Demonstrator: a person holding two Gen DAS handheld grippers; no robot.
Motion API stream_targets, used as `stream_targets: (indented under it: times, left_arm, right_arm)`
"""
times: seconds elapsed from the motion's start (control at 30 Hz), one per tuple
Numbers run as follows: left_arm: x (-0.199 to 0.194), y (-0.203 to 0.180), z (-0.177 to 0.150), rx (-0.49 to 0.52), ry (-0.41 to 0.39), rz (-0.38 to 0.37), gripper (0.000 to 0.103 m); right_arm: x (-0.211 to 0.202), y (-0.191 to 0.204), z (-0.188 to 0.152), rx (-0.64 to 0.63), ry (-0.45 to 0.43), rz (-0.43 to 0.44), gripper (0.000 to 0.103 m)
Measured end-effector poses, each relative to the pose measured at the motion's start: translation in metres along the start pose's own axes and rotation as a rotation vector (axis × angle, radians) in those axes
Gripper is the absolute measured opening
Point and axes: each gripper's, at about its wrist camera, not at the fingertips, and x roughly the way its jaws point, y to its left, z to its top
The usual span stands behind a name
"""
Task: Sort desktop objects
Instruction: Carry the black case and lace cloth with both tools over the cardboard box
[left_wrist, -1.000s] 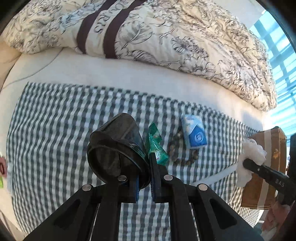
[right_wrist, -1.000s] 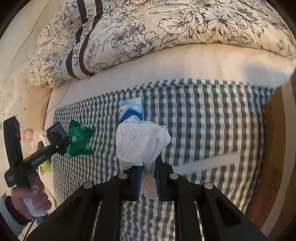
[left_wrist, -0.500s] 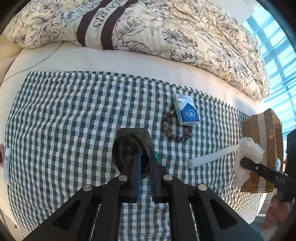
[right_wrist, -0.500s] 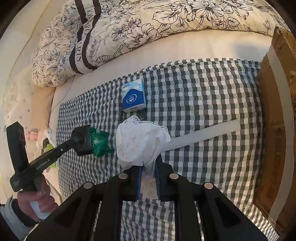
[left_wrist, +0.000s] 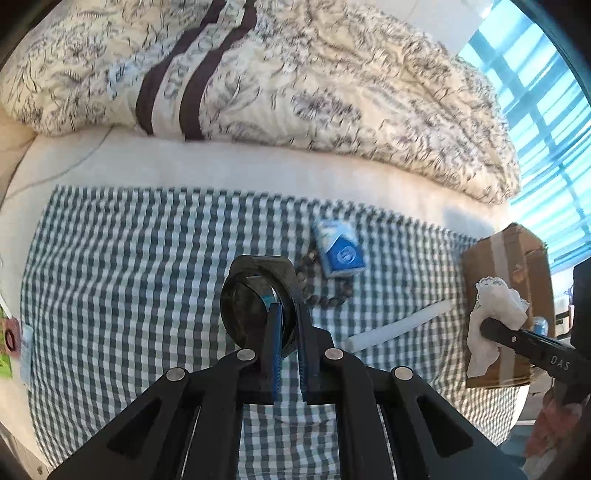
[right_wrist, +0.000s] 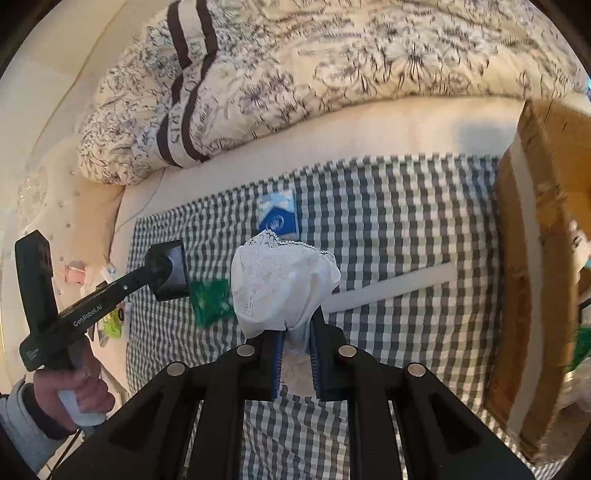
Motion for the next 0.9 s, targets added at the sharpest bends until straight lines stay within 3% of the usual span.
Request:
stream_targets:
  times: [0.4, 0.9]
  left_arm:
    - [-0.089, -0.077, 0.016, 0.125, -0.159, 0.015, 0.007]
    - [-0.158, -0.174, 0.016, 0.225, -0.291, 0.034, 0.007]
  right_arm:
    - [-0.085, 0.003, 0.000, -0.045, -0.101, -0.010, 0.012]
    - [-0.207, -0.008, -0.017, -0.102, -0.271, -0.037, 0.012]
